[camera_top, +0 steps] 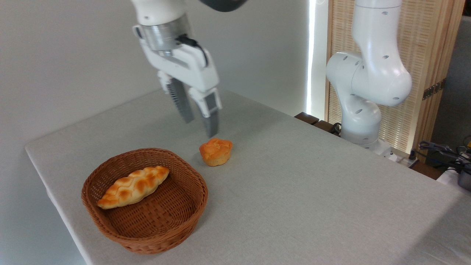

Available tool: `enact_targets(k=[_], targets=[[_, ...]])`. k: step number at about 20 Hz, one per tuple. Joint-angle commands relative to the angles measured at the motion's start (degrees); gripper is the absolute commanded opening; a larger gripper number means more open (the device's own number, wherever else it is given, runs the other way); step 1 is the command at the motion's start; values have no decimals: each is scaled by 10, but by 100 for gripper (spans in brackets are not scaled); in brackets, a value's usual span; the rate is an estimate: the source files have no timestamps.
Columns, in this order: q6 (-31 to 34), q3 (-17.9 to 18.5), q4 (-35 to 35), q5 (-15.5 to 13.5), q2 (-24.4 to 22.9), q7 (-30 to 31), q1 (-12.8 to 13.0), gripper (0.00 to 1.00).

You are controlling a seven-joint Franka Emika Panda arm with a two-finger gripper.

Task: Put bread into the basket
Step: 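Move the open gripper over the small orange bun and lower it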

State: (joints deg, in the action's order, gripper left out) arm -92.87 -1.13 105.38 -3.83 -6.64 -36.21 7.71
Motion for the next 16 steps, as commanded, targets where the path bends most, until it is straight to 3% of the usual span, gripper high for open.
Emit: enact_targets(k=[1, 5, 9, 14, 16], targets=[[-44, 14, 134, 11, -94, -40, 6, 100], [-79, 13, 158, 7, -94, -37, 20, 100], [-129, 12, 175, -28, -86, -1, 43, 100], [-173, 10, 229, -28, -81, 13, 92, 100], [-191, 10, 241, -28, -80, 15, 98, 100]])
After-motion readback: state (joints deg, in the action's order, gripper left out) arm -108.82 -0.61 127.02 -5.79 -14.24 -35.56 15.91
